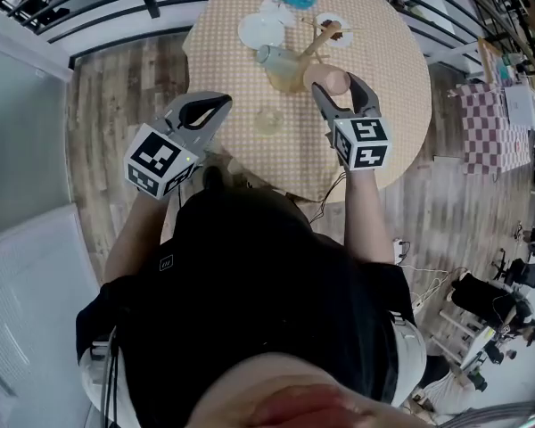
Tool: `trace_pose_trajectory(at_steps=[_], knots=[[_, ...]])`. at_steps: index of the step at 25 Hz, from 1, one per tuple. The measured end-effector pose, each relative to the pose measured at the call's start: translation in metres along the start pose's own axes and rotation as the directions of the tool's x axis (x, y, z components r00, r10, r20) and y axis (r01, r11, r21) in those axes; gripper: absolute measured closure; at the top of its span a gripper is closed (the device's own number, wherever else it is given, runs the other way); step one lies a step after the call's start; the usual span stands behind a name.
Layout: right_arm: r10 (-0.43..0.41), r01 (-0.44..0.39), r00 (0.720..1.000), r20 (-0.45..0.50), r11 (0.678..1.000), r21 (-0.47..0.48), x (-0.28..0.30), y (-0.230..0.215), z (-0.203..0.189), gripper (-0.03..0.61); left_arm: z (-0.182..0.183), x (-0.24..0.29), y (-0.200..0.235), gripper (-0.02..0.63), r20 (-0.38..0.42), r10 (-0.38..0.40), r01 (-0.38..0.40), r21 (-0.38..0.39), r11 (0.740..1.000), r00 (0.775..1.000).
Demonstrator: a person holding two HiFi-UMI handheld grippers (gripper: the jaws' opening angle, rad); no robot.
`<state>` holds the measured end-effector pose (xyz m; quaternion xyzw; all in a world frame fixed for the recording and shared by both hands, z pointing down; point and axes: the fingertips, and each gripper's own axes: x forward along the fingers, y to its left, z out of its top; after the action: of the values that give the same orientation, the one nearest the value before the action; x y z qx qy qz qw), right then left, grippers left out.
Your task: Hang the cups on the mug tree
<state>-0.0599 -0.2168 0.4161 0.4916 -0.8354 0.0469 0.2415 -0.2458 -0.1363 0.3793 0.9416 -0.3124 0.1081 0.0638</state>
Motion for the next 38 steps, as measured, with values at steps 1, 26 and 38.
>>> trace_pose_trajectory(at_steps=[1, 26, 38], knots=[[-0.002, 0.002, 1.000, -0.004, 1.000, 0.001, 0.004, 0.000, -0.002, 0.273, -0.003, -0.001, 0.002, 0.607, -0.002, 0.004, -0.004, -0.003, 1.000, 1.000], [-0.028, 0.029, 0.987, -0.157, 1.000, 0.000, 0.045, -0.009, -0.039, 0.276, -0.025, -0.006, 0.018, 0.607, -0.056, 0.033, -0.035, -0.033, 0.999, 0.998], [-0.025, 0.030, 0.981, -0.190, 0.999, 0.019, 0.052, -0.006, -0.051, 0.276, -0.039, -0.009, 0.029, 0.607, -0.081, 0.049, -0.055, -0.068, 0.996, 0.995]])
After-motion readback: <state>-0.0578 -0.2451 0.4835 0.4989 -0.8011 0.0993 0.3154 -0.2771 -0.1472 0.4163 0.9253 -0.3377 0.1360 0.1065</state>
